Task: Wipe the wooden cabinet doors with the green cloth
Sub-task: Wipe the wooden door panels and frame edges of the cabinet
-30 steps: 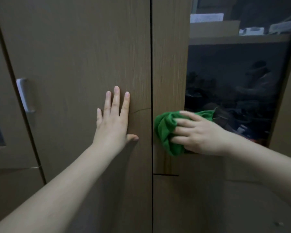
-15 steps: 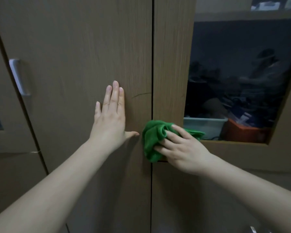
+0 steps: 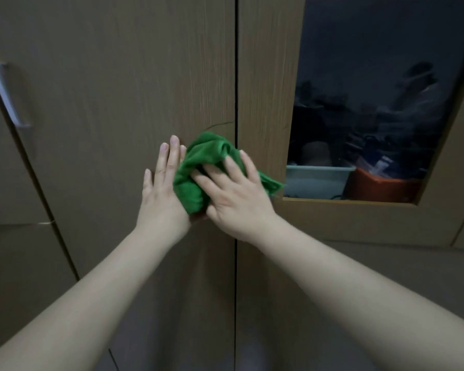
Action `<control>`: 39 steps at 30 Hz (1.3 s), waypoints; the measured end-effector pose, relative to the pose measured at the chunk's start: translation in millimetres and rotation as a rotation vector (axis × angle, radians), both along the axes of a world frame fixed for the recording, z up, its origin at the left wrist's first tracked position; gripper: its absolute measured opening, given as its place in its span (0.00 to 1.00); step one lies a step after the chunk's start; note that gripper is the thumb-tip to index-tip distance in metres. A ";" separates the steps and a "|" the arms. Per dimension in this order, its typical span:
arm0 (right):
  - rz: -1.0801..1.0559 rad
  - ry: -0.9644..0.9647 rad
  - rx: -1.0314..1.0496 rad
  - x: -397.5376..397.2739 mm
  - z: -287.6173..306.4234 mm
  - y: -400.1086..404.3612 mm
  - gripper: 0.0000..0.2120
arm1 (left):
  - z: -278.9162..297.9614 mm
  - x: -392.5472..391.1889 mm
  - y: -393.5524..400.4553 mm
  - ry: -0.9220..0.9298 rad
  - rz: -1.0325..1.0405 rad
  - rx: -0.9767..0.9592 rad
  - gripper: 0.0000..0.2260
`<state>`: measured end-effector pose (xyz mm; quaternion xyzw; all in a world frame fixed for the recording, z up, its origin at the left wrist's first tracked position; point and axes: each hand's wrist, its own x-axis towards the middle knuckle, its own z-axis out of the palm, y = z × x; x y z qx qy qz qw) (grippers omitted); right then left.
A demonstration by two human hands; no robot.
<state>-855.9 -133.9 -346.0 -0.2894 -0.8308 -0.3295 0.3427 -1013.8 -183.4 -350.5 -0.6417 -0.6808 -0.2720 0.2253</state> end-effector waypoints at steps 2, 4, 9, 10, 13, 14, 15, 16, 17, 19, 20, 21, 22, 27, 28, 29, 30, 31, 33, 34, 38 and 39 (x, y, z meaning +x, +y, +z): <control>-0.044 -0.045 -0.005 -8.7 -19.9 2.4 0.32 | -6.2 -6.6 -1.8 0.025 -0.011 -0.001 0.46; -0.070 -0.115 -0.004 -2.9 -40.2 5.1 0.31 | -12.0 -12.4 0.0 0.089 0.017 0.003 0.46; -0.076 -0.353 0.057 26.5 -75.3 12.7 0.26 | -17.8 -14.1 6.9 0.146 0.055 0.057 0.52; -0.070 -0.368 0.065 29.4 -74.9 14.7 0.26 | -17.8 -14.4 7.0 0.140 0.056 0.058 0.54; -0.059 -0.416 0.092 36.2 -69.7 18.4 0.26 | -16.1 -13.9 5.9 0.128 0.062 0.042 0.61; -0.045 -0.421 0.103 39.1 -68.5 19.9 0.26 | -15.8 -13.3 5.5 0.119 0.067 0.035 0.63; -0.028 -0.425 0.114 42.9 -67.6 21.3 0.25 | -15.4 -12.8 5.2 0.112 0.072 0.029 0.64; -0.012 -0.430 0.125 47.9 -67.1 23.1 0.24 | -15.4 -12.5 5.2 0.110 0.077 0.023 0.65; 0.000 -0.434 0.137 54.7 -67.1 25.4 0.24 | -15.4 -12.2 5.4 0.110 0.083 0.018 0.65; 0.003 -0.449 0.154 73.7 -68.2 30.9 0.24 | -15.0 -12.0 5.8 0.111 0.091 -0.001 0.66; -0.003 -0.457 0.157 85.9 -69.1 33.2 0.25 | -15.0 -11.6 5.7 0.112 0.095 -0.011 0.66; -0.009 -0.456 0.163 99.7 -69.7 35.4 0.24 | -14.9 -10.8 5.5 0.109 0.099 -0.016 0.66; -0.013 -0.445 0.176 114.3 -70.6 37.6 0.24 | -14.7 -9.5 5.2 0.102 0.101 -0.018 0.66; -0.155 -0.226 0.176 153.6 -77.8 36.9 0.23 | -18.7 5.1 1.2 0.056 0.104 -0.041 0.64; -0.193 -0.173 0.153 149.0 -80.2 35.2 0.24 | -21.1 8.2 0.7 0.049 0.100 -0.057 0.65; -0.217 -0.138 0.129 141.4 -82.7 33.0 0.26 | -23.4 11.0 0.6 0.046 0.095 -0.076 0.65; -0.228 -0.122 0.112 130.5 -84.7 30.8 0.27 | -25.1 13.1 0.9 0.046 0.094 -0.091 0.66; -0.229 -0.124 0.104 117.1 -86.7 28.7 0.28 | -25.9 14.6 1.1 0.048 0.100 -0.103 0.66; -0.221 -0.157 0.101 85.9 -91.5 24.5 0.29 | -27.0 16.4 2.2 0.062 0.121 -0.117 0.67; -0.209 -0.181 0.102 69.0 -93.5 22.2 0.27 | -27.4 16.9 3.4 0.073 0.132 -0.116 0.67; -0.108 -0.249 0.120 26.7 -94.8 19.1 0.21 | -32.9 15.4 9.7 0.095 0.149 -0.008 0.49; -0.080 -0.252 0.131 29.3 -93.0 21.7 0.21 | -33.7 14.5 10.4 0.101 0.148 0.010 0.48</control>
